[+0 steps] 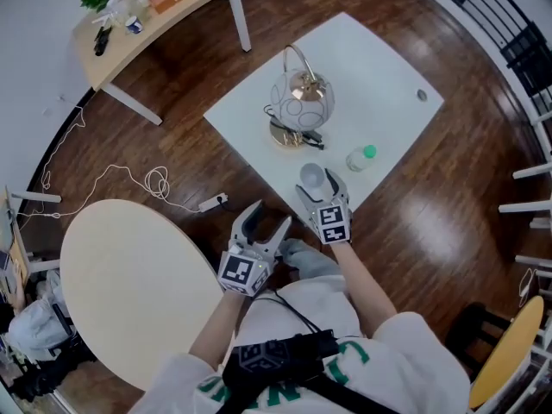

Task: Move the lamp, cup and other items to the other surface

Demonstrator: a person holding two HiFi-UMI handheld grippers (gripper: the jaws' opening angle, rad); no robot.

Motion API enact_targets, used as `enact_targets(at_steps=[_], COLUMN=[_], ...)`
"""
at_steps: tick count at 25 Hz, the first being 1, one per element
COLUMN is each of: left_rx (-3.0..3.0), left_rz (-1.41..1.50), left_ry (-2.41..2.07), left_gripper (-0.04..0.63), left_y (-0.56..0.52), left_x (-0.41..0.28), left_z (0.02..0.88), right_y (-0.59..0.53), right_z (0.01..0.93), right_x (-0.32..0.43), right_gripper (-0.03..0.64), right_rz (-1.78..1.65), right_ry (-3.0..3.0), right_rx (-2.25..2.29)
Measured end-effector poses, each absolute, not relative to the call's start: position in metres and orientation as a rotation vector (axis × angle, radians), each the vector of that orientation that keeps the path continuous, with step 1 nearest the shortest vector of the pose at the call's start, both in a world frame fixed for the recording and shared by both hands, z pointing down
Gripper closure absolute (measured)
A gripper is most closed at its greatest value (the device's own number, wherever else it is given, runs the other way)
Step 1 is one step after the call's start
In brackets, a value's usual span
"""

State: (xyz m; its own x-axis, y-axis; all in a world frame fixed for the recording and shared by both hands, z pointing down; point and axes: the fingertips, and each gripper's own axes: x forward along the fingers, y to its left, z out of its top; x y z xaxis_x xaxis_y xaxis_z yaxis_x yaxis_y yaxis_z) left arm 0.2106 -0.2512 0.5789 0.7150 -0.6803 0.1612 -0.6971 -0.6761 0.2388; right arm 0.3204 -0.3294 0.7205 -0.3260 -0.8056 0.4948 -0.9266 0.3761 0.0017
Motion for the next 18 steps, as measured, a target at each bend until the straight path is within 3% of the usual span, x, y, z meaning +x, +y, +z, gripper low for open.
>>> enact_targets(at_steps=[8, 18], left_rx=[2.520, 2.104], left_rz=[-0.015, -0.137], left_ry=[-1.451, -2.113], left_gripper=[0.331, 0.331], left_y=[-0.230, -0.108], left_x=[0.114, -0.072], left_z=[0.543, 0.509], right_y=[-0.294, -0.227], right_z=[0.627, 0.557], right_x=[0.259, 0.019], right_gripper=[0.199, 0.202], right_rz=[0.332, 0.146], right_ry=[-2.482, -2.858], right_rx=[1.353, 0.650])
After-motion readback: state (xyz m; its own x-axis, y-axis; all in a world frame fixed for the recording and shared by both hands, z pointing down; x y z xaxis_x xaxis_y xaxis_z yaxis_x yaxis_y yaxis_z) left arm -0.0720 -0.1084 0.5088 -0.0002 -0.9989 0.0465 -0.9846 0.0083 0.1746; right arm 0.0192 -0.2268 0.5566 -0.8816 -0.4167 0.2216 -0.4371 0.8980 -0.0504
